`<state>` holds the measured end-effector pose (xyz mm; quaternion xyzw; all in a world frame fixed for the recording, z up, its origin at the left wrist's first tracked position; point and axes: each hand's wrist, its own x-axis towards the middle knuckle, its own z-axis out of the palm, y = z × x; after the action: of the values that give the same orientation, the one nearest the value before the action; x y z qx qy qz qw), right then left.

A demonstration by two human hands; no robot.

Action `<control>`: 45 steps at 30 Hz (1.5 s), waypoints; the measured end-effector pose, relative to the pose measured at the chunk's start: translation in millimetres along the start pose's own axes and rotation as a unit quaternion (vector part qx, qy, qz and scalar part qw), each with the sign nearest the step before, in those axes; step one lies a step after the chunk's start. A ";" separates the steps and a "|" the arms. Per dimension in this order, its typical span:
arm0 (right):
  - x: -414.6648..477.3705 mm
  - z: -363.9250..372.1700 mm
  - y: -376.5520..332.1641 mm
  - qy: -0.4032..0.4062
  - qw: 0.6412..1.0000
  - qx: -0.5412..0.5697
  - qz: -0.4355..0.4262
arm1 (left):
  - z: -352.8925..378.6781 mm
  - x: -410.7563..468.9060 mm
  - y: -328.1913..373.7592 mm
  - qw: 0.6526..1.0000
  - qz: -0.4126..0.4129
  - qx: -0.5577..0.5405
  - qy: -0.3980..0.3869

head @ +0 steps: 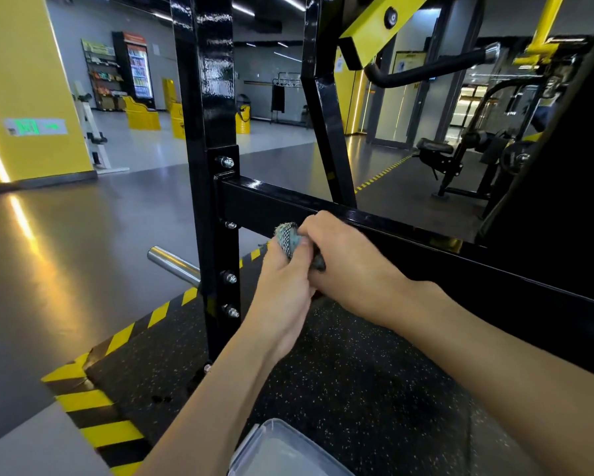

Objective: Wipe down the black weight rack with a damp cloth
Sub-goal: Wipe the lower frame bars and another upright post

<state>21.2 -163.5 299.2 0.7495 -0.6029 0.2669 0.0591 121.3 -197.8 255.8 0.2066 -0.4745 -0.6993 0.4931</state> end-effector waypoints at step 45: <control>127.4 6.2 48.3 -0.129 0.965 -0.102 0.202 | -30.4 95.1 -47.2 0.927 0.194 0.199 0.254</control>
<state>-5.3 -290.1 342.8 0.6301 -0.7685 0.1112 0.0019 80.2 -293.0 217.8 0.3750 -0.4937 -0.4058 0.6715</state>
